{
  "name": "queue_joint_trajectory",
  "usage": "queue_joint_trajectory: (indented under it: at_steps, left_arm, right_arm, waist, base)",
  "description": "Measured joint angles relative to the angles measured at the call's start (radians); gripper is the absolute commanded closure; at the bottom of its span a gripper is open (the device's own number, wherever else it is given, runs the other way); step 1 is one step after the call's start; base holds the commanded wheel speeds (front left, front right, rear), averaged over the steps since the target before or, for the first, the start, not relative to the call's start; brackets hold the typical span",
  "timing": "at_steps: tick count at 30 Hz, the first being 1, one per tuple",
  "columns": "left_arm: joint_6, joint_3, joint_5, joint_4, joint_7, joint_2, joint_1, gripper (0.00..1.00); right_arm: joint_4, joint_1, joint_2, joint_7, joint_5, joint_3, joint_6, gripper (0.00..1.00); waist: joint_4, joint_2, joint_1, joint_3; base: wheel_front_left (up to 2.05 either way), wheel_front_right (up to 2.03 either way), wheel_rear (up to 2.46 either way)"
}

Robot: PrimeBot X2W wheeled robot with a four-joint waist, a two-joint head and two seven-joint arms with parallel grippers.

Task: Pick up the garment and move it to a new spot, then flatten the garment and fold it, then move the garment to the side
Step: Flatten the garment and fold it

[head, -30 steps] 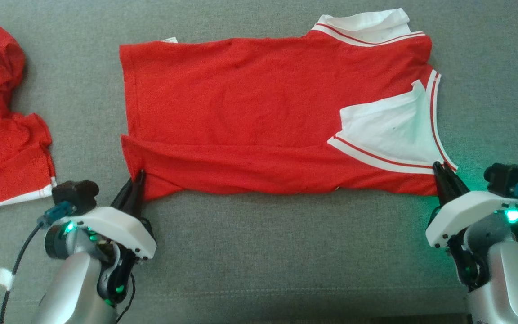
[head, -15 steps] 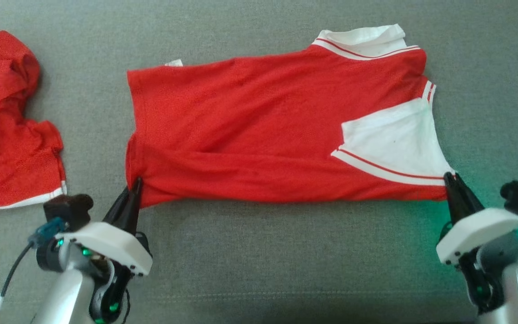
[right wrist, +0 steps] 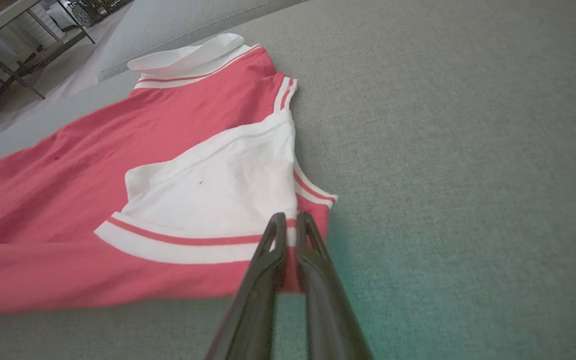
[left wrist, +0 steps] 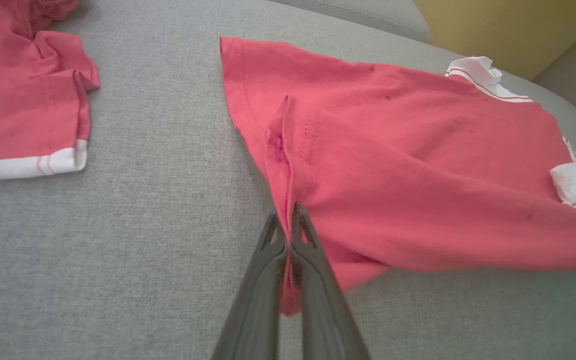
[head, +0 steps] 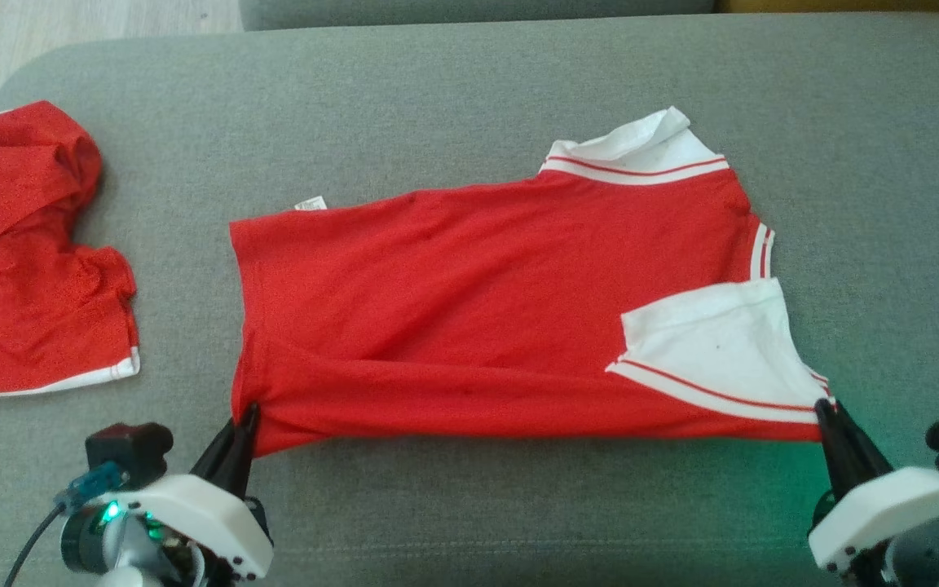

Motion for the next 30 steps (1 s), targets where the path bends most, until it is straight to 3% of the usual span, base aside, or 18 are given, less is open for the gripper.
queue_joint_trajectory:
  at_steps: [5,6,7,8,16,23,30]
  left_arm:
    - [0.008,-0.006,-0.001,-0.007,0.027,0.005,0.004,1.0]
    - [0.008,-0.006,-0.001,-0.007,0.027,0.005,0.004,0.75]
    - [0.007,-0.01,-0.015,0.006,0.037,0.005,0.003,0.1]
    - [0.007,-0.01,-0.015,0.006,0.037,0.005,0.003,0.0]
    - [0.017,-0.015,-0.02,0.031,0.028,0.002,0.003,0.0]
    - [0.063,0.019,0.032,-0.037,-0.13,-0.006,-0.003,0.0]
    - [0.105,0.023,0.105,-0.103,-0.204,-0.003,-0.04,0.0]
  right_arm:
    - [-0.001,0.012,0.001,-0.001,0.009,0.026,0.0,1.0]
    - [-0.001,0.012,0.001,-0.001,0.009,0.026,0.0,1.0]
    - [0.022,-0.004,0.001,-0.012,-0.004,0.04,0.0,0.85]
    - [0.022,-0.004,0.001,-0.012,-0.004,0.04,0.0,0.0]
    - [0.079,-0.082,0.001,-0.127,-0.066,0.081,0.0,0.0]
    - [0.004,-0.118,0.001,-0.248,-0.126,0.095,0.0,0.0]
    - [-0.078,-0.147,0.0,-0.261,-0.158,0.106,0.0,0.0]
  waist:
    - [-0.009,0.0,0.0,0.001]
    - [-0.009,0.0,0.0,0.001]
    - [-0.012,0.0,0.0,0.004]
    - [-0.012,0.0,0.0,0.004]
    - [-0.007,0.0,0.0,0.002]
    - [-0.002,0.0,0.0,-0.009]
    - [-0.006,0.0,0.0,-0.031]
  base:
    - [0.0,0.0,0.0]
    - [0.0,0.0,0.0]
    - [0.0,0.0,0.0]
    - [0.0,0.0,0.0]
    - [0.0,0.0,0.0]
    - [0.0,0.0,0.0]
    - [0.0,0.0,0.0]
